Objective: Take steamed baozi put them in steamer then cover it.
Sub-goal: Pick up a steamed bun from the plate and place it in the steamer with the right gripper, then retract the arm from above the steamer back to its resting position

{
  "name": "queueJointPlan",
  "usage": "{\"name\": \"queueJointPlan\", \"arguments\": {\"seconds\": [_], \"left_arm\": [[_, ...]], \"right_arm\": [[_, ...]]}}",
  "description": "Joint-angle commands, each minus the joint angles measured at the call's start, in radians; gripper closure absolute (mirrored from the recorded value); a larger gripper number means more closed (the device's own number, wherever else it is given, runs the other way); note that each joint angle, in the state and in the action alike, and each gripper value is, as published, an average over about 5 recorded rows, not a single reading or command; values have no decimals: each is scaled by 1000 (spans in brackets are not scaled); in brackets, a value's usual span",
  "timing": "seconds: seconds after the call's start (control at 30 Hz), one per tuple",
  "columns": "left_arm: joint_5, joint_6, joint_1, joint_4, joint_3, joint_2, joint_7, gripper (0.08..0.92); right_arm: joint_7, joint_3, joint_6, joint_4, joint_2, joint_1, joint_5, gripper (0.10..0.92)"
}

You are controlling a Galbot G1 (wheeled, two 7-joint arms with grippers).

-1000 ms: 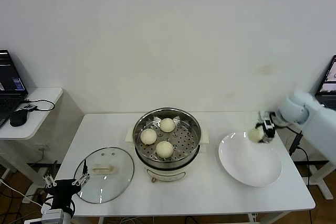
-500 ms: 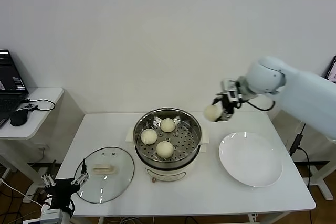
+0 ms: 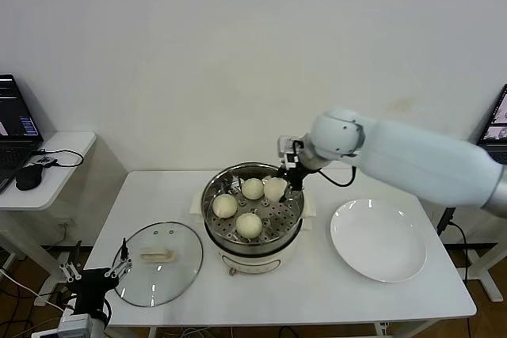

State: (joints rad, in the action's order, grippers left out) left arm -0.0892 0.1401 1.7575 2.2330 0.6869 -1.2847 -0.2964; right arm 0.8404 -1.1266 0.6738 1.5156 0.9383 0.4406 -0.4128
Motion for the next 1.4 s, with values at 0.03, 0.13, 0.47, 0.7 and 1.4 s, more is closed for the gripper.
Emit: {"name": "queueJointPlan", "arguments": {"seconds": [0.03,0.13,0.47,0.7,1.4], "left_arm": [[-2,0,-3,-7,0,1,0,177],[-3,0,-8,-13,-1,3,0,177],[-3,1,-18,-22,-8,3,1,177],[-5,2,-26,-25,-12,5,1,177],[7,-4,-29,-56,-26,-3,-3,177]], "right_arm": [[-73,-30,52,-80,80,-78,16,355],[-78,-26,52,-96,80,-91,30,355],[-65,18,51,-68,55,-89,26,292],[-61,100,46,79,-49,-28,-1,205],[-770,1376,-611,367,-162,-1516,191,203]]}}
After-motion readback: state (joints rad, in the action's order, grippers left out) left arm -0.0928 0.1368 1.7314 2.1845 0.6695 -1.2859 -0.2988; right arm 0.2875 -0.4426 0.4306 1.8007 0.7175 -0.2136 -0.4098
